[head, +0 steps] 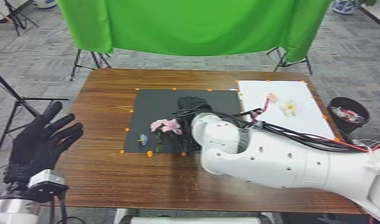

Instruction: Arrange flowers

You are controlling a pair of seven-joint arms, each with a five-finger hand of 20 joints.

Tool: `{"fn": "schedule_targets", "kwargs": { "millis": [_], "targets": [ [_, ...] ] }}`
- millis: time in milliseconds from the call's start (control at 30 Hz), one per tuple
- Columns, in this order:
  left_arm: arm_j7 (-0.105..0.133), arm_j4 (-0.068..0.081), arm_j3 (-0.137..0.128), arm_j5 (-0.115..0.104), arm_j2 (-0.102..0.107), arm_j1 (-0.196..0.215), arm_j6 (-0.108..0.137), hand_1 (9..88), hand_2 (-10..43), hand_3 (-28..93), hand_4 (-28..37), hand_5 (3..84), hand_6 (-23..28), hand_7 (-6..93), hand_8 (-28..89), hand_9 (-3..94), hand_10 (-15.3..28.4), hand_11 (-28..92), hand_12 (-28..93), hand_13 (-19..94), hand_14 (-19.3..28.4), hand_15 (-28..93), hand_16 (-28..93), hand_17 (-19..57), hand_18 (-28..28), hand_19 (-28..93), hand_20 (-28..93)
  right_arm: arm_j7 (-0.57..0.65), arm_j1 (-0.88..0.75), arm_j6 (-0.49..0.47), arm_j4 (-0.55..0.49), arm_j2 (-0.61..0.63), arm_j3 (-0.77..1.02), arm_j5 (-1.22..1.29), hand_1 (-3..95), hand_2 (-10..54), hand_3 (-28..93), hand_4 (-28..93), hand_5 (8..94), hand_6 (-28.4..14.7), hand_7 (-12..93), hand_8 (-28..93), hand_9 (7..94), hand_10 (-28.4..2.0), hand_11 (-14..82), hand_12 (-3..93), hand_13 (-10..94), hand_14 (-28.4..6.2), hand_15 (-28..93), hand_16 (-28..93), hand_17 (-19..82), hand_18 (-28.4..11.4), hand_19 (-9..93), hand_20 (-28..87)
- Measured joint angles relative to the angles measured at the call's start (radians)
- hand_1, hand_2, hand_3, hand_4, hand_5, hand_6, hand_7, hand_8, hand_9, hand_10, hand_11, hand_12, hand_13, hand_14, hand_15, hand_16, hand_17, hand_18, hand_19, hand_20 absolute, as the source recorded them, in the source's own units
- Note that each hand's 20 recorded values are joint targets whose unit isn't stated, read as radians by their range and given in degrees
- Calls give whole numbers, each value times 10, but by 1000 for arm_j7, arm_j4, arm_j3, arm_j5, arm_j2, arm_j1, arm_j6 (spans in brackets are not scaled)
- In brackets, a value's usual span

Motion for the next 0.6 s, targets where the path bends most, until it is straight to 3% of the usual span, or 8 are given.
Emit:
{"fn": "schedule_targets", "kwargs": {
  "millis": [600],
  "targets": [
    [3, -1, 1, 2, -6, 4, 1, 307, 66, 634, -183, 336, 85, 66, -66, 276, 190, 229, 121, 198, 279, 546, -114, -57, 284, 579, -74, 38, -11, -78, -3, 0, 43, 0, 473, -95, 781, -265, 660, -29, 174, -34, 762, -130, 200, 229, 762, -64, 673, 145, 509, -152, 932, 292]
  ]
}}
